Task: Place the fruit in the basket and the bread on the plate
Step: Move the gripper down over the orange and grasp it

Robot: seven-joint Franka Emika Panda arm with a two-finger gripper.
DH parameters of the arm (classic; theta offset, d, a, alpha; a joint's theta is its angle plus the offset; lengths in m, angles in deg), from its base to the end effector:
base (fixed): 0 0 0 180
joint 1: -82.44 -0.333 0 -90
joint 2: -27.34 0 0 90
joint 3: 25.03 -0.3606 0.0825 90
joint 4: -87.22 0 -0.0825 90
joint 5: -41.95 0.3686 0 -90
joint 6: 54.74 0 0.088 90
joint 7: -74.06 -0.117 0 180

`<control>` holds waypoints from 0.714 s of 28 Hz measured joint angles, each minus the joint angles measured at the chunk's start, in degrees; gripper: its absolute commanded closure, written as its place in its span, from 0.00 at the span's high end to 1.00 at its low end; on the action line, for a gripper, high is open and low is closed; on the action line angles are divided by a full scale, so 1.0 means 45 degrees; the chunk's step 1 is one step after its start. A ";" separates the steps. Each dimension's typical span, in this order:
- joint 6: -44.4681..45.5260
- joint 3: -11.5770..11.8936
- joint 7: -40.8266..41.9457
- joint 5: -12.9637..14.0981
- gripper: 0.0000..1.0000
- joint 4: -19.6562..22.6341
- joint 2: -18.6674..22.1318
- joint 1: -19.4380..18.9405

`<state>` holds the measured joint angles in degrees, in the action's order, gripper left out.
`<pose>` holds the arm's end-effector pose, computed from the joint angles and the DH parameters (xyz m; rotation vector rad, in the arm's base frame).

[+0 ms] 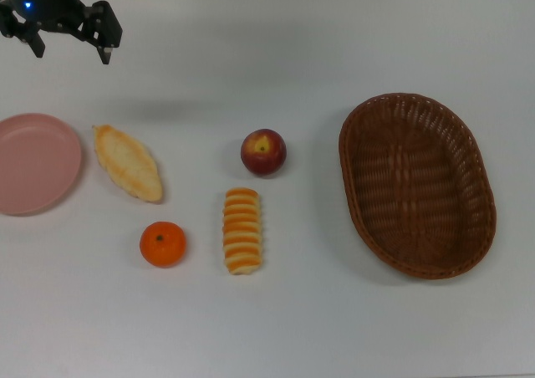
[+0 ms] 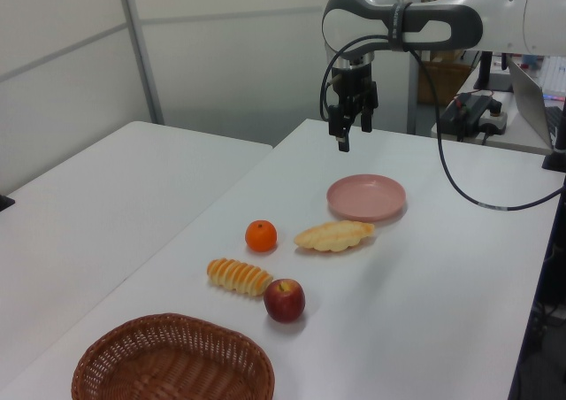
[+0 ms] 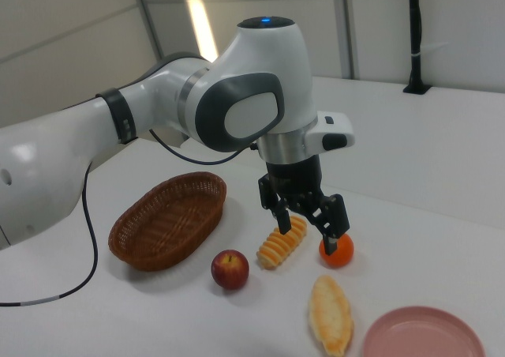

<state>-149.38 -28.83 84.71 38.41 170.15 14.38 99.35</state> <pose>0.6028 -0.1524 0.5916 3.0994 -0.0601 -0.0472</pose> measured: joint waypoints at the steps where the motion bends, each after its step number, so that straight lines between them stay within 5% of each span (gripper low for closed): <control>1: 0.0008 0.0000 0.0019 0.0000 1.00 0.0008 0.0000 0.0000; 8: -0.0182 -0.0023 0.0973 0.0484 1.00 0.0061 -0.0358 -0.0204; 20: -0.6399 -0.0062 0.0936 0.0743 1.00 0.0142 -0.3253 -0.1933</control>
<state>-178.18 -29.11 88.92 41.75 170.78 -0.26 90.65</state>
